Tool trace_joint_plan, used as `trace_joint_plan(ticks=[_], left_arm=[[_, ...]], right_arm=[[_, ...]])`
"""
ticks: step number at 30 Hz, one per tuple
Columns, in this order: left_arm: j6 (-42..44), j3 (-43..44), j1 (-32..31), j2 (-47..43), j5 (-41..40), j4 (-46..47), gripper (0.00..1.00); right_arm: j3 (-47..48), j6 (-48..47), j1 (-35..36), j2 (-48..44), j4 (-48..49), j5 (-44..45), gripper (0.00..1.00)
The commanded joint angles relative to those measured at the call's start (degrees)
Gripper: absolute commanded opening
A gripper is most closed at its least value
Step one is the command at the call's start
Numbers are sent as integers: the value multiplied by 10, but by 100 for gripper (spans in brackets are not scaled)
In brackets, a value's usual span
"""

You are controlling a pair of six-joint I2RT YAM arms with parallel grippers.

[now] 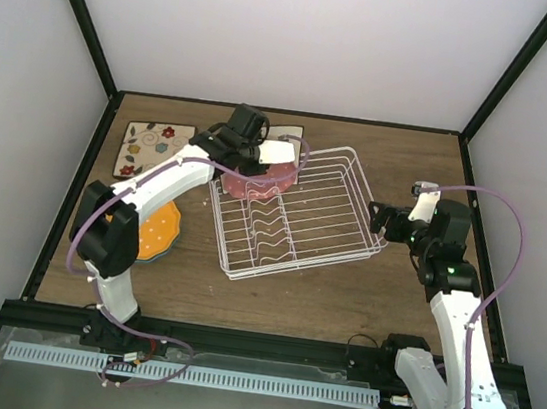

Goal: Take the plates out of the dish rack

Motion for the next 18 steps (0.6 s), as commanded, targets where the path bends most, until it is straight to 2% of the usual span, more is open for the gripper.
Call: trace_joint_plan(ticks=[1,11,18], left_arm=[[-16,6,-24,-64,3,77,4],[6,14,-49,-123,-14,146,4],[-92,22,-47,-216,-43,262,4]], right_arm=[[8,-1,-6,-1,8,-6,100],[-3,7,-6,-9,13,-13,100],[-8,5,-6,-5,19,-16,100]])
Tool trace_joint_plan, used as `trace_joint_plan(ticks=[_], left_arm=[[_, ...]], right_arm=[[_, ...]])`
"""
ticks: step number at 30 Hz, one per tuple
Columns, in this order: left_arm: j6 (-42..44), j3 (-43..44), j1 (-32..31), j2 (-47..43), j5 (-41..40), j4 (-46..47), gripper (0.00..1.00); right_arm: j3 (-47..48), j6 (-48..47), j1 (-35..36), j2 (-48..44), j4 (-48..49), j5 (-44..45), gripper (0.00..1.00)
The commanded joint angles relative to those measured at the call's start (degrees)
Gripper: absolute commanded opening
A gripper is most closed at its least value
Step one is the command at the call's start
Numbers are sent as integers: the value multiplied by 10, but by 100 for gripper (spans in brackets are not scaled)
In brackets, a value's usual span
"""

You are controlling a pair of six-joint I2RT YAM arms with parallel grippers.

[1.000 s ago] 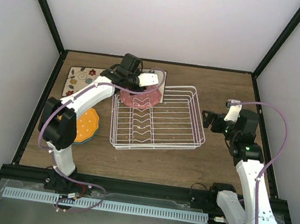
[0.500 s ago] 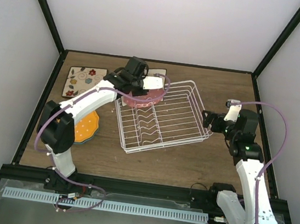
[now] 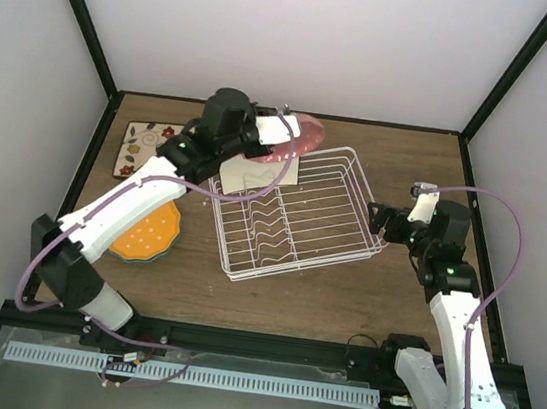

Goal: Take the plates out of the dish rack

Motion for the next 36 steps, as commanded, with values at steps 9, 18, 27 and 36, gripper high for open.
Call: trace_joint_plan(ticks=[9,18,27,36], left_arm=[[-357,39,175,-199,-149,207,4],[-675,-40,469,-268,32,-124,4],[-753,-249,654,-336,234,-266,4],[-729,-347,668,-365,252,-293,4]], right_arm=[[3,-3,-6,40,51,-39,100],[34,-18,-6,105,74,-67,100],[58,-39,-6,137,61,-83,100],[73,-53,-6,141,39,-78,100]])
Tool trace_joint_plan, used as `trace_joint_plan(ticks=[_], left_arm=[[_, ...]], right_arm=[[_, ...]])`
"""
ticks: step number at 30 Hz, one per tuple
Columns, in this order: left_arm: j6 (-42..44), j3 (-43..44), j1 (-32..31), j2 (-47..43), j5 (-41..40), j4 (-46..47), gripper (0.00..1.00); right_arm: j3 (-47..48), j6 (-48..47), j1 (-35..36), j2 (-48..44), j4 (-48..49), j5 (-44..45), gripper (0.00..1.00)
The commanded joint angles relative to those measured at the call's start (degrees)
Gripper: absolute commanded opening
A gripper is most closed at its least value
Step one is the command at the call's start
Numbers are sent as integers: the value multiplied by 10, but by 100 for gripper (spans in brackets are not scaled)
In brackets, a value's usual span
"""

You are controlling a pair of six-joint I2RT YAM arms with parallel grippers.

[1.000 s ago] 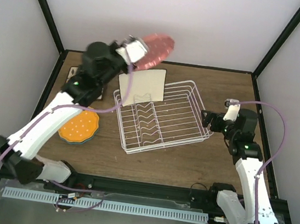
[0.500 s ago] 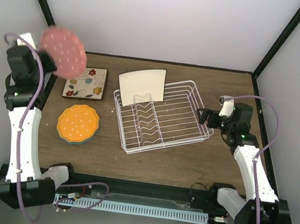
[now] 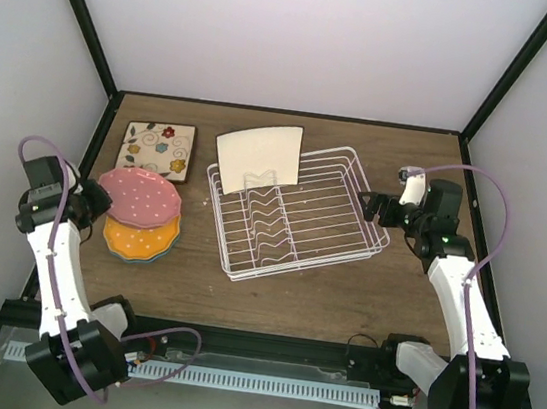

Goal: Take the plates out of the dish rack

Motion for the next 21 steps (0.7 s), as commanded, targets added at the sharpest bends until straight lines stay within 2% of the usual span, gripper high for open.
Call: trace_joint_plan(ticks=[1,10,21], left_arm=[[-10,-13,3,-21,47,34,4],[-5,-32,3,-11,-11,21,4],[-17,-61,3,18,-9,56,4]], right_arm=[[25,-14,-6,-3,-13,-5,100],[25,-9,-6,-6,-13,-4,100],[19,-5,-6,-17,-16,2,100]])
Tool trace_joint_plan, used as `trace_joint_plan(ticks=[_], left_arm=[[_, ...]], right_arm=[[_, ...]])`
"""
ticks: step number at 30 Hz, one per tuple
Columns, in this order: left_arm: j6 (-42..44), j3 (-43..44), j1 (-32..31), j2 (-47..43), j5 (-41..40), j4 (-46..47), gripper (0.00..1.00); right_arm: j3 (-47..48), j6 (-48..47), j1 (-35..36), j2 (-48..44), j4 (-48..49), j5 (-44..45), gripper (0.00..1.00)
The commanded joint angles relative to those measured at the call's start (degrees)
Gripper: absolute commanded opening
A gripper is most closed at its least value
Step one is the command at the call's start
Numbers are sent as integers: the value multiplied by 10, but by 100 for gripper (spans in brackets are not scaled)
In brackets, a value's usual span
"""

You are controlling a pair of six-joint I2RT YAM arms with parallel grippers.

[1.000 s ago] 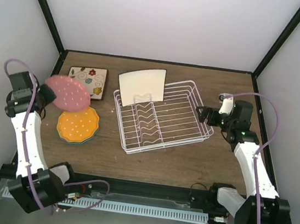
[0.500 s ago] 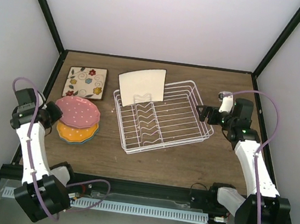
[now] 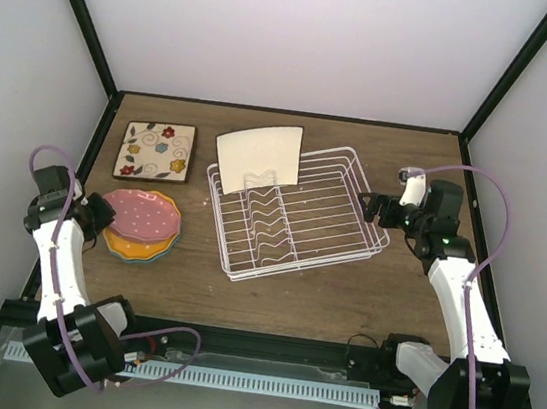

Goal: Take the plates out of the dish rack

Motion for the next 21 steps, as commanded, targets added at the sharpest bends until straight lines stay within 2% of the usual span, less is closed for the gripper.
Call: trace_joint_plan(ticks=[1,13,21], left_arm=[[-17,0,3,6,24,52,6],[-11,-18,3,27,18,56,39],[-11,-26,4,48,25,58,67]], right_arm=[[20,-1,-6,-11,-8,3,100],[13,3,-6,-20,-8,7,100],[9,5,-6,-27,-10,11,100]])
